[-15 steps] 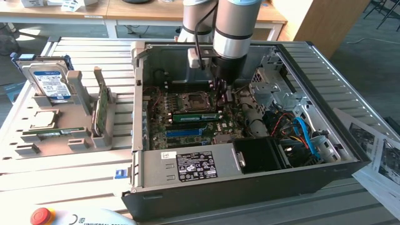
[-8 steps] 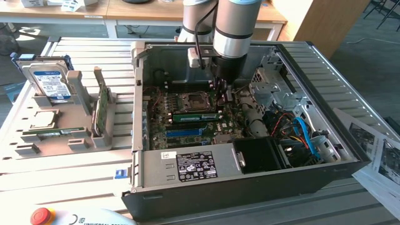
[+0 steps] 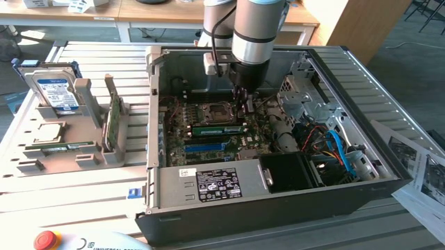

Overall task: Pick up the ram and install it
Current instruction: 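Press down the ram until it locks into place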

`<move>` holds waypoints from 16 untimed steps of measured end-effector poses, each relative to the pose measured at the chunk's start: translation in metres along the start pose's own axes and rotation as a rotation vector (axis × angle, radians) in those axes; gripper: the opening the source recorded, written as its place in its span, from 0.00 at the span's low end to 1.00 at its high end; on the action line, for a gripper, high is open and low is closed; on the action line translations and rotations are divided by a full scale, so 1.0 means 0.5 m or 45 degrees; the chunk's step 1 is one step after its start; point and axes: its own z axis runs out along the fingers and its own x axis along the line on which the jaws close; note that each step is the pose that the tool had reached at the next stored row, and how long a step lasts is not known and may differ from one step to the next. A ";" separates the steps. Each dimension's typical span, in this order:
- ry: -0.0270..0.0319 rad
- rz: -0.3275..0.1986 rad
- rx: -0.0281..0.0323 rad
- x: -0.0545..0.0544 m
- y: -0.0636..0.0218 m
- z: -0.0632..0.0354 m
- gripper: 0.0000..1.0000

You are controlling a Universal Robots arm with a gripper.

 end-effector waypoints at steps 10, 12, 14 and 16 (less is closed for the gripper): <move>0.0000 0.000 0.0000 0.001 0.033 -0.001 0.11; 0.0000 0.000 0.0000 0.001 0.039 -0.001 0.11; 0.0000 0.000 0.0000 0.001 0.047 -0.001 0.11; 0.0000 0.000 0.0000 0.001 0.055 -0.001 0.11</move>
